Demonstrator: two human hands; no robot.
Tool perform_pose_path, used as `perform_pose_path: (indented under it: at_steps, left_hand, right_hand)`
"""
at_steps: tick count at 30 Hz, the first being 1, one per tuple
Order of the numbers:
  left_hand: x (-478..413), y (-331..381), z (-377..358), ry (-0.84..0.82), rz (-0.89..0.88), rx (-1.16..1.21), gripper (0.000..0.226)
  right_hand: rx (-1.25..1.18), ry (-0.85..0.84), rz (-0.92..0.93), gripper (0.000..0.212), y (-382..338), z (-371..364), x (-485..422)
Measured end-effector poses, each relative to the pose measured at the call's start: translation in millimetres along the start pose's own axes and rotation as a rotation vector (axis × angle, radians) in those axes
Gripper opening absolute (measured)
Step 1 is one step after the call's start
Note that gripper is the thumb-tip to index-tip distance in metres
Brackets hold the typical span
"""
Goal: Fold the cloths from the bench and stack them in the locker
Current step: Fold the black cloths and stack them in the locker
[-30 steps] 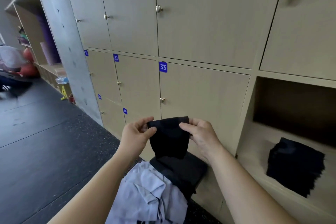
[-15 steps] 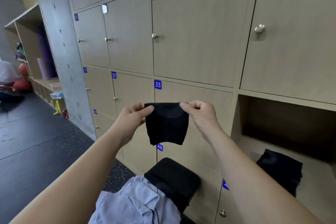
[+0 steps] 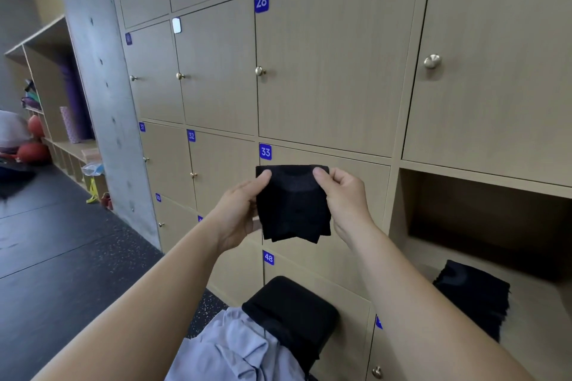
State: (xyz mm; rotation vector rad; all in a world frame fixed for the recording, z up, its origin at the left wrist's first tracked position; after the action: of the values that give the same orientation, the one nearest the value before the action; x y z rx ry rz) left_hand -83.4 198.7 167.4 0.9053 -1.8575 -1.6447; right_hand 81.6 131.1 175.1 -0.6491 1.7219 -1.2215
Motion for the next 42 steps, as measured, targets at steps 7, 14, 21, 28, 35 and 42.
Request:
perform_pose_path:
  at_steps: [7,14,21,28,35,42]
  left_hand:
    - [-3.7,-31.9,-11.8,0.013,0.134,-0.046,0.043]
    - [-11.4,-16.9,-0.2,0.084,-0.056,-0.048,0.026]
    - [-12.0,-9.7,-8.6,-0.071,-0.008,-0.079,0.046]
    - [-14.0,-37.4,-33.9,0.037,-0.012,-0.042,0.041]
    - [-21.9,-57.5,-61.8,0.151,0.035,-0.093,0.037]
    - [-33.1,-72.1,-87.8,0.174,-0.007,-0.172,0.024]
  right_hand:
    - [-0.075,0.108,0.022,0.031,4.6,5.1,-0.8]
    - [-0.064,0.077,-0.082,0.017,12.2,30.7,4.3]
    - [0.175,-0.277,-0.264,0.031,6.0,39.3,16.2]
    - [0.174,0.062,-0.137,0.044,19.2,49.6,15.5]
    - [0.181,0.171,-0.076,0.039,32.0,65.2,26.5]
    - [0.189,0.306,-0.071,0.032,43.7,106.9,40.2]
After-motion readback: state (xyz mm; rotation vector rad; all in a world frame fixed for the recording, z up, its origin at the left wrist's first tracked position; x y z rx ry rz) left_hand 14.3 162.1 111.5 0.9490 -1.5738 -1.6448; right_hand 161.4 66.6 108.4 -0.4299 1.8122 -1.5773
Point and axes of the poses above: each hand's wrist, its own x-axis away from the middle knuckle, its own z-axis out of the back of the hand, y = z × x, the point moved 2 cm from there along -x, towards the middle knuckle, and after that the axes turned 7 degrees about -y, right-handed, at the moved point
